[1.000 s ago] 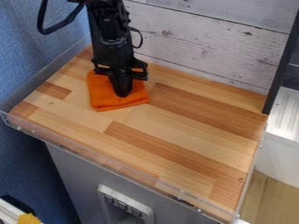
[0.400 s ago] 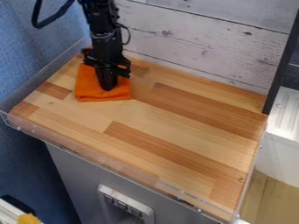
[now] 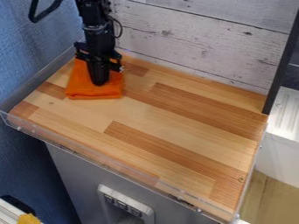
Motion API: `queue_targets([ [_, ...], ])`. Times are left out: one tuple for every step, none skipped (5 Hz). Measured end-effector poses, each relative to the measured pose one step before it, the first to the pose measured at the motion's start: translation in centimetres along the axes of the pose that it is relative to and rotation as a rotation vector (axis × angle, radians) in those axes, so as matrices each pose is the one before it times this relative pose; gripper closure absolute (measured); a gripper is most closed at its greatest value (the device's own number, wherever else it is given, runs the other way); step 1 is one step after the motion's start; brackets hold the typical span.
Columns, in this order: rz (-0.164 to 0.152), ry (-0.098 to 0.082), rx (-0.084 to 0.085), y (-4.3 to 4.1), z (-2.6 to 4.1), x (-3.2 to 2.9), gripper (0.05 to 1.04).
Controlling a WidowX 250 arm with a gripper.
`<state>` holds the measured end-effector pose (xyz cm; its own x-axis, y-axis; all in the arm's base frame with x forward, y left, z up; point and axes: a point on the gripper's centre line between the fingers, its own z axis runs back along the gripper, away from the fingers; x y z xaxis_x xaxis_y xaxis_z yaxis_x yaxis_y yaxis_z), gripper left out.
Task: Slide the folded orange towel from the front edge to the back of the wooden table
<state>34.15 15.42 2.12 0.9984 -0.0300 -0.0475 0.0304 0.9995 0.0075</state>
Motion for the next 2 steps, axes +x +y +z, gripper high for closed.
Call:
queue_targets([
  [-0.0009,0.0041,-0.0102,0.452,0.119,-0.283,1.008],
  [-0.0099,0.0143,-0.0197,-0.112,0.116,-0.358,0.866],
])
